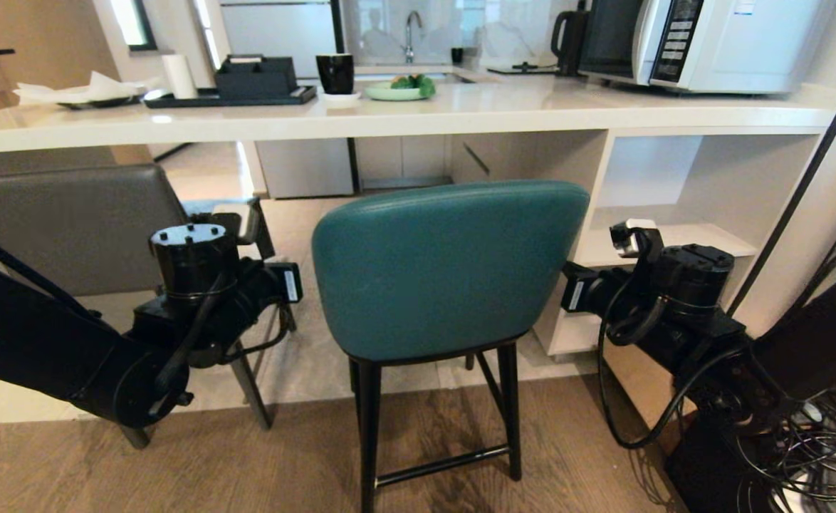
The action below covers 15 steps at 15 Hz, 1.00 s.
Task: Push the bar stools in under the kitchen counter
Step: Push the blue chair back under the dining table
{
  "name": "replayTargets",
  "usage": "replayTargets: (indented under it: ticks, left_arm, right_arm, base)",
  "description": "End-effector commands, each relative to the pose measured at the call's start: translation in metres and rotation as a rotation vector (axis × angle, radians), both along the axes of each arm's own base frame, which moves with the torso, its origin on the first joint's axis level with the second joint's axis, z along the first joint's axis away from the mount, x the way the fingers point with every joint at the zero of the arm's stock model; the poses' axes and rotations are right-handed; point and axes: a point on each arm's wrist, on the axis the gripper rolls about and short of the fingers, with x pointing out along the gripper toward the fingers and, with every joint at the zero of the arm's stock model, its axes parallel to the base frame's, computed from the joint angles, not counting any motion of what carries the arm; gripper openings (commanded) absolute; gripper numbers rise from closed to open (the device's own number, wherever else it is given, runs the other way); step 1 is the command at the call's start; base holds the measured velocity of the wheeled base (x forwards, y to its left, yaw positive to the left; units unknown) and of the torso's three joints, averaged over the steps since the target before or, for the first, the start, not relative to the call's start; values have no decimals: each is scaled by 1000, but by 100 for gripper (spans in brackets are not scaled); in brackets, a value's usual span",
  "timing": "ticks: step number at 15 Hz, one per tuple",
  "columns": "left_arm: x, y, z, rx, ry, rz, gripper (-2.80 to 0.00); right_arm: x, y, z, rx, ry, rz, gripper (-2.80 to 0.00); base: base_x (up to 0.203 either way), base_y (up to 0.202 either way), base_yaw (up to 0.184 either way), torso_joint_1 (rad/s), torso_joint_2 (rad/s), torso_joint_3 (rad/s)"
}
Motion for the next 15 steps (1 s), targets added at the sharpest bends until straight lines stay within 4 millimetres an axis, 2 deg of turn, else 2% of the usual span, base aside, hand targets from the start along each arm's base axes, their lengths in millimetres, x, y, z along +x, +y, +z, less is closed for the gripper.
replayTargets:
  ticks: [1,3,8,10,12,15]
  left_arm:
    - [5,2,-6,3,13,15,-280]
    - [-3,-1,-2,-6,-5,-2,-280]
    - [-43,-18,-3,-36,-23,-58,-280]
    - [-47,-33,-5,-62,-22,-43,-280]
    - [-40,-45,-9,-63,-22,-23,-280]
    - [-30,-49,-4,-62,-39,28,-280]
  right_arm:
    - [-7,-1,10,9,-27,5,-280]
    - [-6,-2,7,9,-17,2,-280]
    - [9,-3,-5,7,-1,-18,-280]
    - [18,-5,-6,9,-10,-32,-280]
    - [30,-4,-9,10,-21,-37,-280]
    - [31,-5,-13,7,-9,-41,-280]
  base:
    - [0,0,0,0,0,0]
    - [0,0,0,0,0,0]
    - [0,0,0,0,0,0]
    - [0,0,0,0,0,0]
    - [0,0,0,0,0,0]
    - [0,0,0,0,0,0]
